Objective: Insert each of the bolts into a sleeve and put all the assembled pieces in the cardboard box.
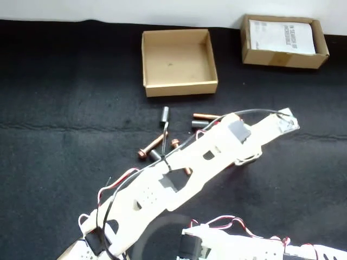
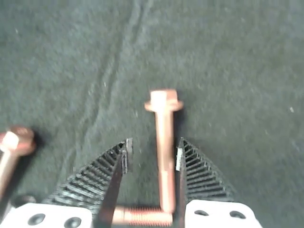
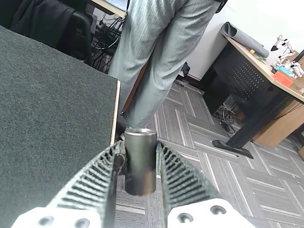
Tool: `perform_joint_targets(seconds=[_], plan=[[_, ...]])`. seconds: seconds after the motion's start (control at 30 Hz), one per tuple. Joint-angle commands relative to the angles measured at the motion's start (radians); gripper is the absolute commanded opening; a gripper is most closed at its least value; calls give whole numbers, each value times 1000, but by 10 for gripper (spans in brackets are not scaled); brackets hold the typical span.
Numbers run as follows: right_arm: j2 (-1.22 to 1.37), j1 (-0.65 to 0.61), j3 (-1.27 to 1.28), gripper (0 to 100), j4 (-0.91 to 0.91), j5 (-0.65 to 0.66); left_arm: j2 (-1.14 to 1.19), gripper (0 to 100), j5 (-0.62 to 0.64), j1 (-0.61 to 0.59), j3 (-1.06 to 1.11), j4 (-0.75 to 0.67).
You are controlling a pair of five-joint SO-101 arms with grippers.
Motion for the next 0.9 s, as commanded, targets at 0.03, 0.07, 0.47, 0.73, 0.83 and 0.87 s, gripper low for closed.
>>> perform_joint_targets(seconds=[0.03, 0.07, 0.47, 0.73, 0.83, 0.87], plan=[[-7, 4, 134, 7, -41, 55, 87, 168, 80, -13, -176, -11], [-7, 5, 136, 7, -41, 63, 114, 168, 95, -12, -206, -12], [-7, 2, 140, 7, -41, 66, 289, 32, 149, 4, -496, 35], [-7, 1, 140, 7, -41, 68, 283, 9, 149, -25, -499, 164], [-7, -15, 140, 7, -41, 68, 282, 9, 147, -53, -550, 239], [-7, -24, 140, 7, -41, 68, 282, 9, 146, -65, -590, 279]])
